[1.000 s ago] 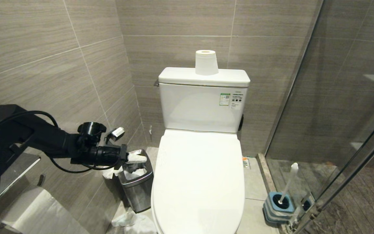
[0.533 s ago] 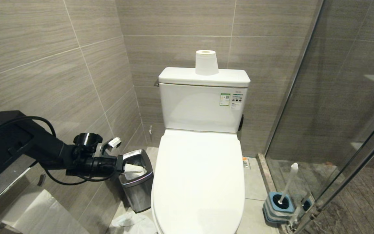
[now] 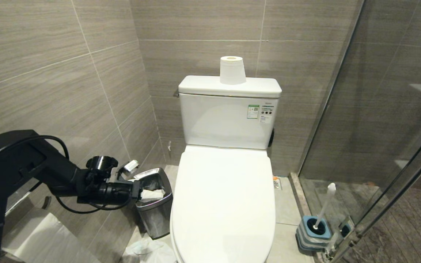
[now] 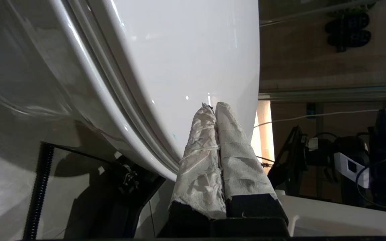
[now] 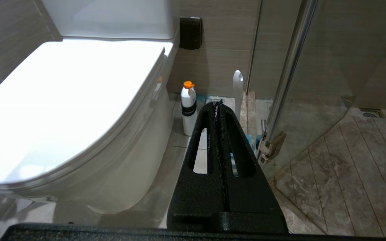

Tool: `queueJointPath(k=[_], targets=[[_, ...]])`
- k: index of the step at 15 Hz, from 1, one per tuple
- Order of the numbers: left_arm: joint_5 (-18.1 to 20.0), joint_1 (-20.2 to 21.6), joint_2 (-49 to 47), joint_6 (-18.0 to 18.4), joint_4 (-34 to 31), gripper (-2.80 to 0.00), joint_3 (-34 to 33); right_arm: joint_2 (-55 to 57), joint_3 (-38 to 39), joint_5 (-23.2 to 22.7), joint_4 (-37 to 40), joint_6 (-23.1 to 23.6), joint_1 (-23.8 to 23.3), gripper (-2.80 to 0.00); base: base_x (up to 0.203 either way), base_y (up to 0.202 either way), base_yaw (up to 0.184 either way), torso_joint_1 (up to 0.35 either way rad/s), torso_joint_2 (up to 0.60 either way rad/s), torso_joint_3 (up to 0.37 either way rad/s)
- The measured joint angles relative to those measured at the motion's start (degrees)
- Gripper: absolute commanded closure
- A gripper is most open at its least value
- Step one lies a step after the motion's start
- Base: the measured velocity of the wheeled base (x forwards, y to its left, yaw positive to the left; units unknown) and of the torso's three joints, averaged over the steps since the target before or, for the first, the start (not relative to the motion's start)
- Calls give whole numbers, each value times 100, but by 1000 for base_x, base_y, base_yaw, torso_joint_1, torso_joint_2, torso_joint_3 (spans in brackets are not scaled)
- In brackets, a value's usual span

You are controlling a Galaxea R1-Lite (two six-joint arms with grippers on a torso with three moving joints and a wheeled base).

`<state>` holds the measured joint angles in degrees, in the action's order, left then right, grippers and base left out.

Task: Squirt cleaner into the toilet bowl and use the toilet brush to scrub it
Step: Use the left hand to lift the toilet lid slightly

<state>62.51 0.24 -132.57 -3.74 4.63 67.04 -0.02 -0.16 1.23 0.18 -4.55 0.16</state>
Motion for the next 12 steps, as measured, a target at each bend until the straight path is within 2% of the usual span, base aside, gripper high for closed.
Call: queueJointPath(k=[3,9,10,12], targets=[[136,11,-68,0,-17,0,-53,0,0,0,0,-2,0,0,0,0,0,0,0,0],[105,28,-70,221,162,0,-240,0,2,-4,-1,1,0,0,0,0,0,0,0,0],[97,20,-61,226,159,-280,-252,0,2,-2,-1,-1,0,0,0,0,0,0,0,0],[60,20,-39,238,154,-280,-304,0,2,0,-2,1,0,0,0,0,0,0,0,0]])
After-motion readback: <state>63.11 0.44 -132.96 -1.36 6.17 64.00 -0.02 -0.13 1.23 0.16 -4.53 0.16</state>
